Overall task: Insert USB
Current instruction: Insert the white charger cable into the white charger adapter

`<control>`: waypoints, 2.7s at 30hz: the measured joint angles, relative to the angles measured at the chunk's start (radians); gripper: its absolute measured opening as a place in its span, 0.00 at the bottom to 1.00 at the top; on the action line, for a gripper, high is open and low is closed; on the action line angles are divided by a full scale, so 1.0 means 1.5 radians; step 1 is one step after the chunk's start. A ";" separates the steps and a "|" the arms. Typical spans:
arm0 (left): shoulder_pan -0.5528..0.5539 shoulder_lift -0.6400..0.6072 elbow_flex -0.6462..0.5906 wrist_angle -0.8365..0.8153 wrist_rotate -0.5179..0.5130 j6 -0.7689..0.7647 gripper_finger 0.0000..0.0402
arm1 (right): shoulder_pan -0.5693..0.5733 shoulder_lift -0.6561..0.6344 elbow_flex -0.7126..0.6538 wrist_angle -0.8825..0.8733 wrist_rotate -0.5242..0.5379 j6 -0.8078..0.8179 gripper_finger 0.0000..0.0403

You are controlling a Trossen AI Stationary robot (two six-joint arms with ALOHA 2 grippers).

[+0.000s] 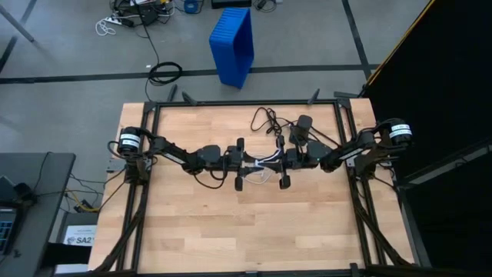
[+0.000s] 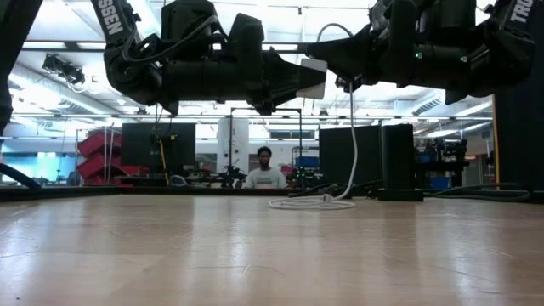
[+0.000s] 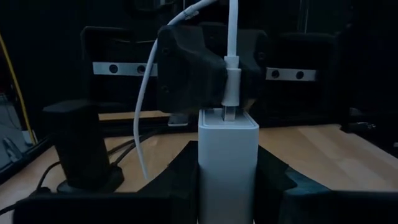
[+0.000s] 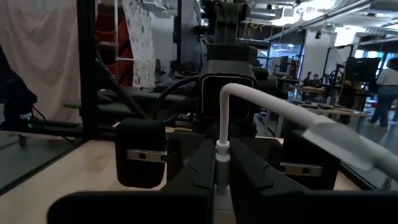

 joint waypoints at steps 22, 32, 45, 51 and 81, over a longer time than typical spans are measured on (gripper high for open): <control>-0.001 -0.003 -0.001 -0.017 0.019 -0.008 0.17 | -0.007 0.002 -0.004 0.022 -0.021 0.024 0.25; -0.001 -0.006 0.001 -0.013 0.014 -0.009 0.17 | -0.007 0.002 -0.002 0.062 -0.016 0.047 0.34; -0.001 -0.006 0.001 -0.021 0.009 -0.026 0.17 | -0.007 0.001 0.033 0.050 -0.030 0.075 0.32; 0.000 -0.005 0.001 -0.044 -0.005 -0.027 0.17 | -0.006 0.001 0.063 -0.034 -0.042 0.076 0.22; -0.005 0.001 0.009 -0.016 -0.011 -0.028 0.17 | 0.016 -0.004 0.071 -0.103 0.022 0.030 0.00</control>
